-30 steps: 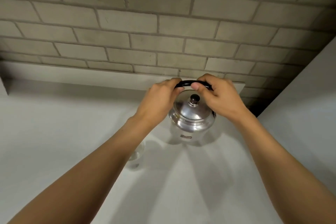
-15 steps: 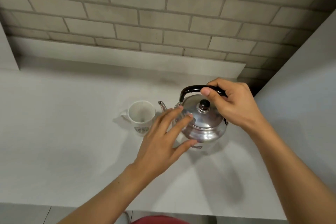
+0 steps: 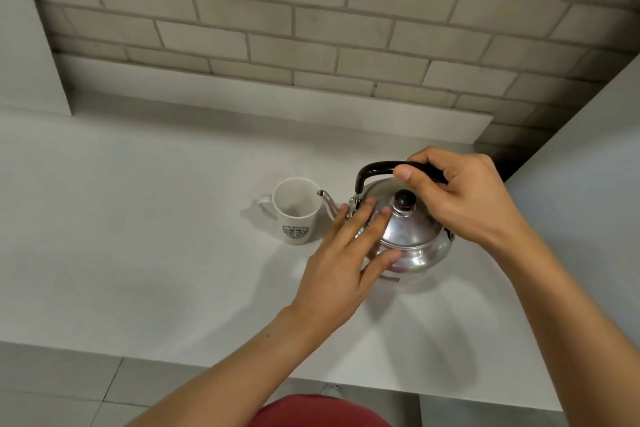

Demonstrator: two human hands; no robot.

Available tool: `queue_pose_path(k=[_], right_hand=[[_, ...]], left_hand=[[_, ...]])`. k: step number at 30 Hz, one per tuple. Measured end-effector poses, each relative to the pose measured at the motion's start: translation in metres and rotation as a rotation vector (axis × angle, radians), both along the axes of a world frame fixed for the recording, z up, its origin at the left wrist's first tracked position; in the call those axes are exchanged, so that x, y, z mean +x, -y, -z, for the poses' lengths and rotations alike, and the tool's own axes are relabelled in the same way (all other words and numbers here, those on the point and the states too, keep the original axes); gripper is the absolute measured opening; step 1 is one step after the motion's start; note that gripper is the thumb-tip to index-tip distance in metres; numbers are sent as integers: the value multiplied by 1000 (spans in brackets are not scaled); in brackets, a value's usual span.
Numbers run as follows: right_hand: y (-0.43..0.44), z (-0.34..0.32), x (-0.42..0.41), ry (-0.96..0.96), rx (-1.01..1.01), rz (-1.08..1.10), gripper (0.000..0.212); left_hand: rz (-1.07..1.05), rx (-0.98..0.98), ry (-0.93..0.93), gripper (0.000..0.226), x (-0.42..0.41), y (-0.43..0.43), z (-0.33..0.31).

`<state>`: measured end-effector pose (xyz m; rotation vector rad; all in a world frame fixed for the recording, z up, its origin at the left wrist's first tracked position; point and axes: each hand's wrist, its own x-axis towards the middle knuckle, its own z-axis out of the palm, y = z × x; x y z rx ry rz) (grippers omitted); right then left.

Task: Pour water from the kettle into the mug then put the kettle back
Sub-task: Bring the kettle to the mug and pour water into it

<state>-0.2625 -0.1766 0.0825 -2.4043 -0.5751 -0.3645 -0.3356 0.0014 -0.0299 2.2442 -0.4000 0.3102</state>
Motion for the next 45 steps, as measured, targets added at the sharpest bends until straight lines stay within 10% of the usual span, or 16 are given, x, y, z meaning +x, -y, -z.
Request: queue_pose_path(k=[45], right_hand=[[-79,-80,48,30,-618,-252,30]], left_hand=[[-93,-676,-70,55,36,14,-19]])
